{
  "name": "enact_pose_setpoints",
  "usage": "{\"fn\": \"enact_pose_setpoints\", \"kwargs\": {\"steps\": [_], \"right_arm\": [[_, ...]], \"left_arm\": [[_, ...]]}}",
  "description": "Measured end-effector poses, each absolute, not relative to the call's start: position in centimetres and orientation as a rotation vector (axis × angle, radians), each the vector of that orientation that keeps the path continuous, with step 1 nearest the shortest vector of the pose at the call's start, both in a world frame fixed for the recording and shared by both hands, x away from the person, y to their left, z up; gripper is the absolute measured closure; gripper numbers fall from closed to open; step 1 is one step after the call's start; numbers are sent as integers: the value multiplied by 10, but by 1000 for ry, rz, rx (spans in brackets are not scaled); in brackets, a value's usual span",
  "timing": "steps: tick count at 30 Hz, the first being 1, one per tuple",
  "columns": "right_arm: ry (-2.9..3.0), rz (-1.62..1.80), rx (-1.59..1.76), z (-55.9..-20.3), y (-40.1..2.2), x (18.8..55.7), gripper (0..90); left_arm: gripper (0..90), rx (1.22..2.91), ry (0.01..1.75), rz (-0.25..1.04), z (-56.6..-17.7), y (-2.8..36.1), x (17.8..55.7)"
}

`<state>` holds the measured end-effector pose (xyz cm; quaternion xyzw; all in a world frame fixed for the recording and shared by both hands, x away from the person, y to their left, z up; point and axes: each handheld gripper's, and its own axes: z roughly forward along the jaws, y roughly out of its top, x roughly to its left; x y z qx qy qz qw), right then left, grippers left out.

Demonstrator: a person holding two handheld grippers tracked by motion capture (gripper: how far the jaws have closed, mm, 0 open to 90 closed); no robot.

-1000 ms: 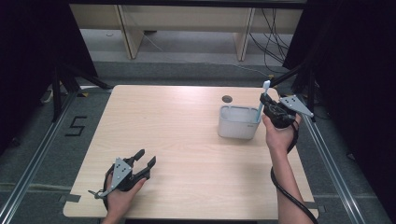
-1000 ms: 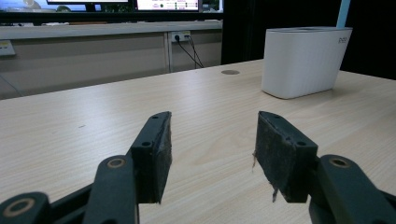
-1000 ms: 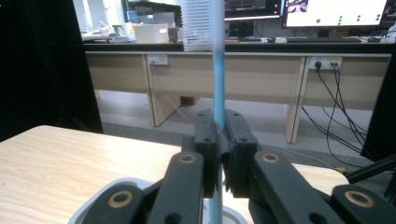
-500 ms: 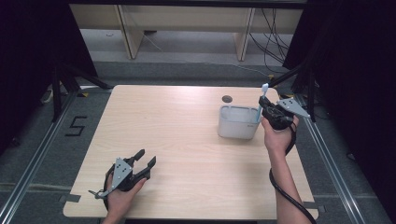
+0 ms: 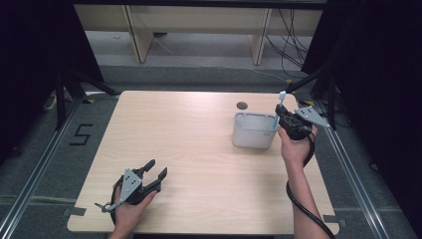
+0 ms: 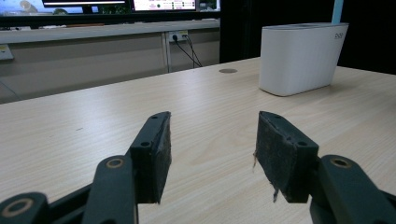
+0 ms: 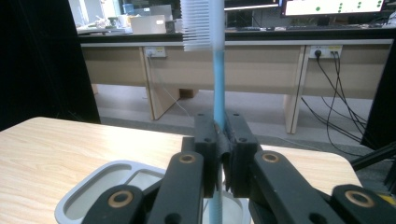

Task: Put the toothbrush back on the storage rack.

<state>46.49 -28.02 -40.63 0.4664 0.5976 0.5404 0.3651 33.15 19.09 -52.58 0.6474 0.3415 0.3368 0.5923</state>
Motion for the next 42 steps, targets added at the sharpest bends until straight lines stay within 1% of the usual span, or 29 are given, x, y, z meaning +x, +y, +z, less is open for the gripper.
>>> {"fn": "enact_pose_setpoints", "kwargs": {"steps": [3,6,7,9,12,42], "right_arm": [[1542,1387,1180,-410,-278,465,856],[1540,1392,1191,-413,-278,464,856],[1538,1386,1197,-414,-278,464,856],[1542,1383,1207,-415,-278,464,856],[1535,1376,1196,-416,-279,464,856],[1553,1362,1237,-438,-279,464,855]], "left_arm": [[449,1530,817,781,-525,191,329],[449,1527,823,777,-525,191,329],[450,1499,808,774,-526,191,331],[450,1518,830,772,-525,192,329],[450,1502,795,781,-526,191,332],[451,1499,796,777,-526,189,330]]}}
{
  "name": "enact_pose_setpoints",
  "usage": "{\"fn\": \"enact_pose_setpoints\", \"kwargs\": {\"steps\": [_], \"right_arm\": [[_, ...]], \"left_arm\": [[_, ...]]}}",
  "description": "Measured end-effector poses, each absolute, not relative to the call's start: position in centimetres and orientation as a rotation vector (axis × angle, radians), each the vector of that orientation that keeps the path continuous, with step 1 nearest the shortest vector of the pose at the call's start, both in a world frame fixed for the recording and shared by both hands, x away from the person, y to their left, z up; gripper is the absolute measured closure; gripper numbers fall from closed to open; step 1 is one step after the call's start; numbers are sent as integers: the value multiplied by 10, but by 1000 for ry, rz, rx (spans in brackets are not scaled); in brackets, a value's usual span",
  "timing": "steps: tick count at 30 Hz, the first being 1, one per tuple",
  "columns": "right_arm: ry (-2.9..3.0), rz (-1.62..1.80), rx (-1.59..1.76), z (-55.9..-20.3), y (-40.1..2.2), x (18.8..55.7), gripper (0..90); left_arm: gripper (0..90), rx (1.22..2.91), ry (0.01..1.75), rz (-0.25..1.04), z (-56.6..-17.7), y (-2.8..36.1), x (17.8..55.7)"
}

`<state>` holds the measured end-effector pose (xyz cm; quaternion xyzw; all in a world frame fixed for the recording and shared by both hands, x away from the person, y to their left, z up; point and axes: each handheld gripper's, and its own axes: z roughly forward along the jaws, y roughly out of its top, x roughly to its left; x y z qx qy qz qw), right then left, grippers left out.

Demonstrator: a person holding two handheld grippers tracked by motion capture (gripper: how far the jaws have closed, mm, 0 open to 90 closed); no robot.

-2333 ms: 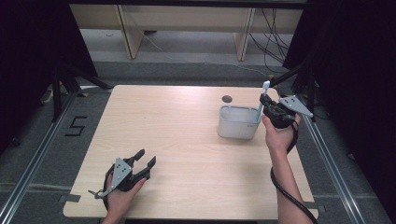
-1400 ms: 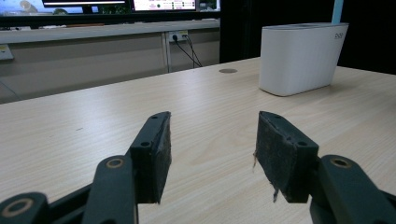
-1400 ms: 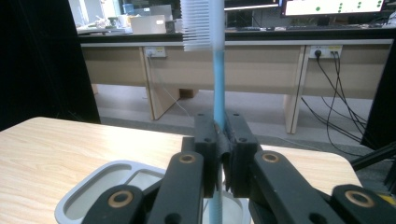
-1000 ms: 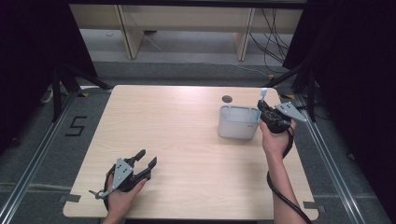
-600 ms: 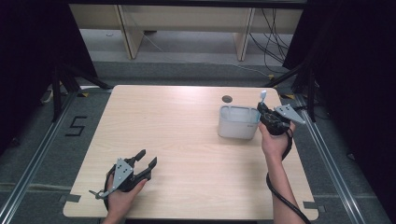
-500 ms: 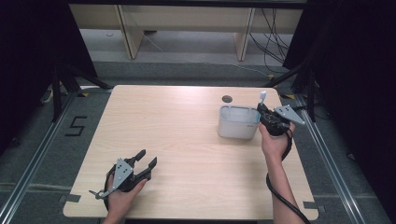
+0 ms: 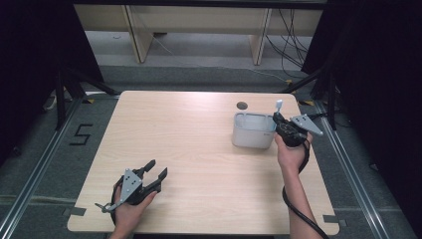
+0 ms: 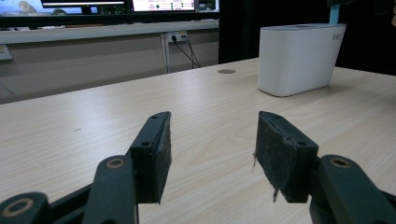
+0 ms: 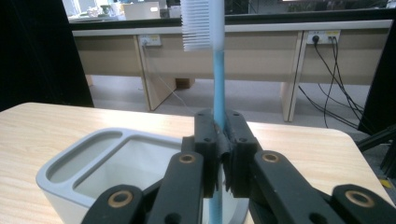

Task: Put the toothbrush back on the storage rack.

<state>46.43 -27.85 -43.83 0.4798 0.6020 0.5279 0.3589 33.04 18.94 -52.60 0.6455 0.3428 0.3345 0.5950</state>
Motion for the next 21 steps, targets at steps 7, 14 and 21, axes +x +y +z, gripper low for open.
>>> {"fn": "enact_pose_setpoints", "kwargs": {"steps": [7,14,21], "right_arm": [[1562,1349,1238,-445,-279,463,854],[1584,1350,1251,-450,-279,462,853],[1588,1336,1275,-455,-278,459,853]], "left_arm": [[451,1500,796,776,-526,189,330],[450,1501,795,776,-526,189,330],[451,1506,790,777,-526,189,330]]}}
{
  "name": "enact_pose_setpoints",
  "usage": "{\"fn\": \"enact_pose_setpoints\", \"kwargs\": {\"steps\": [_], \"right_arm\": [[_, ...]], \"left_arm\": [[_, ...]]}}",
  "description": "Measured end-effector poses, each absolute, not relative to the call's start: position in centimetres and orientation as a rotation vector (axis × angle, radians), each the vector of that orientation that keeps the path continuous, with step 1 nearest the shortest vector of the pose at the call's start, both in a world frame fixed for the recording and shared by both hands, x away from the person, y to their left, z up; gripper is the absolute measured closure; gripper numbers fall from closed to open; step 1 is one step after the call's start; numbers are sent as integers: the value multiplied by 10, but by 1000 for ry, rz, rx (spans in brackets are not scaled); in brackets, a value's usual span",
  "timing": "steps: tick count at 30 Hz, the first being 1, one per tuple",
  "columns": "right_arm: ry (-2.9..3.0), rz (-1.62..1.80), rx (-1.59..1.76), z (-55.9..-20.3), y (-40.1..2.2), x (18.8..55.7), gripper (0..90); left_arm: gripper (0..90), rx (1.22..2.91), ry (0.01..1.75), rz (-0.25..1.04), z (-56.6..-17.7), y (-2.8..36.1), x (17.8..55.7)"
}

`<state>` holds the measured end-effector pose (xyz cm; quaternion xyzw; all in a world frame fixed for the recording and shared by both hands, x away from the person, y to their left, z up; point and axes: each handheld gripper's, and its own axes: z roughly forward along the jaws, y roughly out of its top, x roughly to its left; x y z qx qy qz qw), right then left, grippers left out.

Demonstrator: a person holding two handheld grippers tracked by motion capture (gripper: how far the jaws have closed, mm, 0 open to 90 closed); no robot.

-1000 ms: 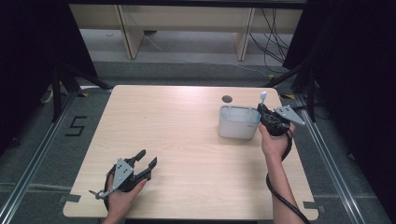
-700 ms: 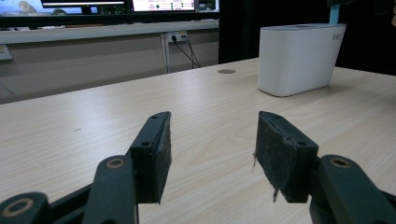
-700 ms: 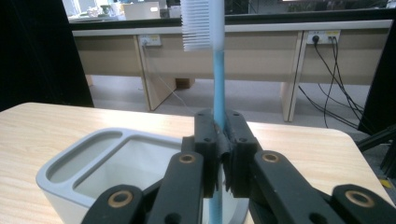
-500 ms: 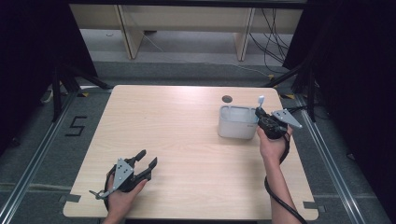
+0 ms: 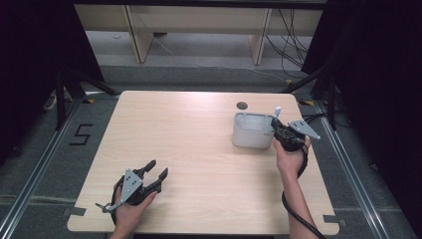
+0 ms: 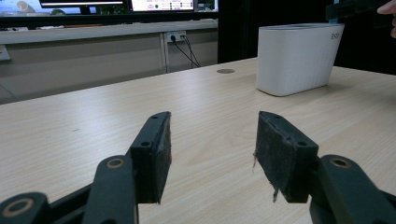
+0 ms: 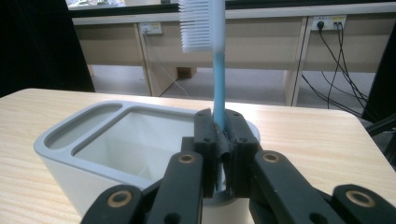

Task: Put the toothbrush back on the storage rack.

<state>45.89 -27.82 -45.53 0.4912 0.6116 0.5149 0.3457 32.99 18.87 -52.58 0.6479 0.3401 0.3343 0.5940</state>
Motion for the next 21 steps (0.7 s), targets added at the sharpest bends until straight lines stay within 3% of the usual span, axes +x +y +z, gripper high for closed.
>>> {"fn": "enact_pose_setpoints", "kwargs": {"steps": [21], "right_arm": [[1600,1302,1248,-461,-279,456,838]], "left_arm": [[450,1503,790,777,-526,188,330]]}}
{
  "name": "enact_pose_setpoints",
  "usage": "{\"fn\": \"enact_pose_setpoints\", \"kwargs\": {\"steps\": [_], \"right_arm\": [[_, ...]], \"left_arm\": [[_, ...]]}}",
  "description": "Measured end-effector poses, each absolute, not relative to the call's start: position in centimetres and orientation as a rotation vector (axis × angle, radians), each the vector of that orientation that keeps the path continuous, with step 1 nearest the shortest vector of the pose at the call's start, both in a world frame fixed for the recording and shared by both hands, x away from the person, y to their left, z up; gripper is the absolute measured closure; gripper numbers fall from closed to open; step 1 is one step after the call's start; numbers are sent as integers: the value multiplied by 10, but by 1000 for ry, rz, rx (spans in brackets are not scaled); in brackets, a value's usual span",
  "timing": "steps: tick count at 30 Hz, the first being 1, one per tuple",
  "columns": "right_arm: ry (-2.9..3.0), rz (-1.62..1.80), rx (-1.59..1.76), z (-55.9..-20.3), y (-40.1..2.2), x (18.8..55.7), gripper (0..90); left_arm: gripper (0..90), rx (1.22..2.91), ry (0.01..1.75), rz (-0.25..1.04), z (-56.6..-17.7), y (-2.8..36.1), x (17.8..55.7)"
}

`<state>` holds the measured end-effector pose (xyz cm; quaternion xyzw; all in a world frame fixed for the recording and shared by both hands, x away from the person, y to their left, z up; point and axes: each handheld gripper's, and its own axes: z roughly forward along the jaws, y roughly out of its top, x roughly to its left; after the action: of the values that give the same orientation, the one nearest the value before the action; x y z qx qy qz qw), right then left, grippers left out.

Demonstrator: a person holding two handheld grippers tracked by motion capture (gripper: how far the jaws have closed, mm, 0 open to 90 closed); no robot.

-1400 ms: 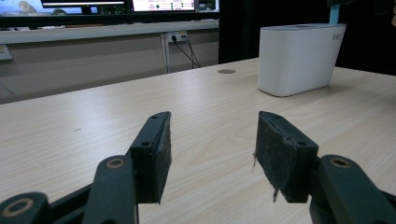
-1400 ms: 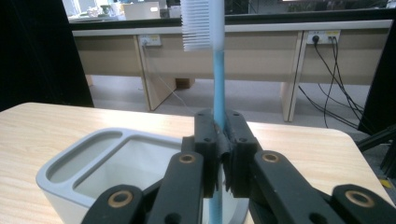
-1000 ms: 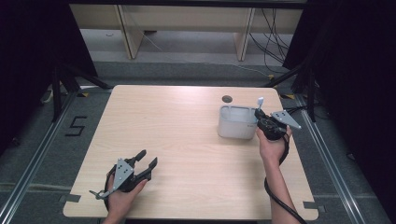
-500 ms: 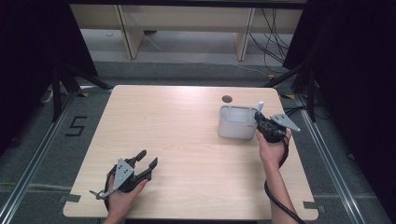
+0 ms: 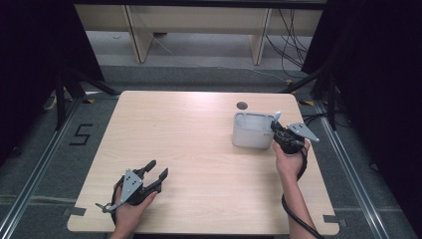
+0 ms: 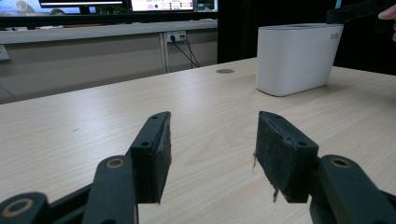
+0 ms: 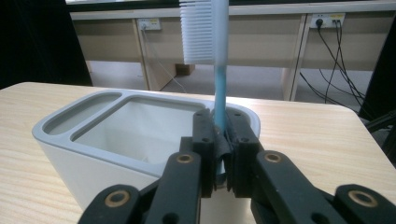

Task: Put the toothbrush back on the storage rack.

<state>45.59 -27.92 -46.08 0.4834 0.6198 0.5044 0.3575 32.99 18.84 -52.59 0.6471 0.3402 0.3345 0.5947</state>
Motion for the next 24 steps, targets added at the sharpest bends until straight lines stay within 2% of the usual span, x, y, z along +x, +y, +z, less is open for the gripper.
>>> {"fn": "enact_pose_setpoints", "kwargs": {"steps": [3,5,6,7,8,11,12,15,24], "right_arm": [[1592,1313,1272,-460,-277,454,820],[1580,1318,1276,-459,-277,453,756],[1580,1318,1276,-459,-277,453,756],[1575,1297,1272,-457,-278,452,668],[1575,1297,1272,-457,-278,452,668],[1520,1275,1314,-454,-278,448,507],[1520,1275,1314,-454,-278,448,507],[1525,1256,1298,-452,-282,447,420],[1560,1268,1325,-448,-280,439,346]], "left_arm": [[450,1517,801,778,-525,189,329],[450,1528,812,776,-525,189,327],[450,1528,812,776,-525,189,327],[450,1503,790,778,-526,188,330],[450,1503,790,778,-526,188,330],[450,1528,812,776,-525,189,328],[450,1528,812,776,-525,189,328],[450,1525,810,775,-525,189,328],[450,1504,790,775,-526,188,330]]}}
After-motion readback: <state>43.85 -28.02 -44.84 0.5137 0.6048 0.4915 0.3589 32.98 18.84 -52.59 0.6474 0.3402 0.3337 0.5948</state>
